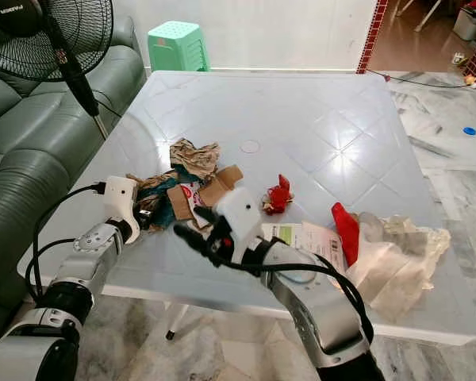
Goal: Picking trash to rubbish bin
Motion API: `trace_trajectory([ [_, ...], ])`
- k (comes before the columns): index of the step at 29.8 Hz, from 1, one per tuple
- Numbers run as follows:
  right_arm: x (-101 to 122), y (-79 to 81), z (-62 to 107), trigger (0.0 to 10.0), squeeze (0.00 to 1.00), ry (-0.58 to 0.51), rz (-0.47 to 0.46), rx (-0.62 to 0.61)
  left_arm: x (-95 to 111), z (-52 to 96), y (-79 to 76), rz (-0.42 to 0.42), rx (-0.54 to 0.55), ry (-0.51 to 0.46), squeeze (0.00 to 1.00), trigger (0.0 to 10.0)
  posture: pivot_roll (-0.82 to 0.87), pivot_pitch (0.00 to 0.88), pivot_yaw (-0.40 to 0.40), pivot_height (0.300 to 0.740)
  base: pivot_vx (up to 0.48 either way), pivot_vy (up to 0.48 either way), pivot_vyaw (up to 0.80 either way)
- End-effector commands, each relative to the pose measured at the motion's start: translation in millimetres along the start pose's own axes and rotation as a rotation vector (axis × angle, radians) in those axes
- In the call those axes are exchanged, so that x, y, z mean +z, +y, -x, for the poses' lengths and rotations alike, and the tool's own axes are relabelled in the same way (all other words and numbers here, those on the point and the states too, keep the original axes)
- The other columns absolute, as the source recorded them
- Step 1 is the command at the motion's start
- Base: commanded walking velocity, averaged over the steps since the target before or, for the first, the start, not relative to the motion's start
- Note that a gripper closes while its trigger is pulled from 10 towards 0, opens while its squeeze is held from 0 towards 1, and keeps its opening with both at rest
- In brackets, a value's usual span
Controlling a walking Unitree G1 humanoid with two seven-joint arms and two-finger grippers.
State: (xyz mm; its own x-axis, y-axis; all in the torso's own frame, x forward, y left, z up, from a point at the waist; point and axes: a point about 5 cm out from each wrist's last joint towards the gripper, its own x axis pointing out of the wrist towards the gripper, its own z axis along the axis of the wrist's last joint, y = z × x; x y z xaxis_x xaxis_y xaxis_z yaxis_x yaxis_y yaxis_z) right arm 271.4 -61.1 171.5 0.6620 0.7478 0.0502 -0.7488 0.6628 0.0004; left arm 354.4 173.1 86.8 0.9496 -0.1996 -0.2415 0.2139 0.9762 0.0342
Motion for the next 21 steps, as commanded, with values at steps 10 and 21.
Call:
trace_trajectory([
  [10, 21.4, -30.0, 1.6, 10.0, 0.00, -0.117, 0.115, -0.218, -9.9, 14.6, 19.0, -0.008, 0.168, -0.049, 0.00, 0.0, -0.04, 0.061, 0.022, 0.740, 0.000, 0.000, 0.00],
  [21, 8.6, -33.1, -1.9, 10.0, 0.51, -0.095, 0.130, -0.233, -11.1, 55.6, 18.4, -0.021, 0.296, -0.214, 0.00, 0.0, 0.01, 0.064, 0.000, 0.740, 0.000, 0.000, 0.00],
])
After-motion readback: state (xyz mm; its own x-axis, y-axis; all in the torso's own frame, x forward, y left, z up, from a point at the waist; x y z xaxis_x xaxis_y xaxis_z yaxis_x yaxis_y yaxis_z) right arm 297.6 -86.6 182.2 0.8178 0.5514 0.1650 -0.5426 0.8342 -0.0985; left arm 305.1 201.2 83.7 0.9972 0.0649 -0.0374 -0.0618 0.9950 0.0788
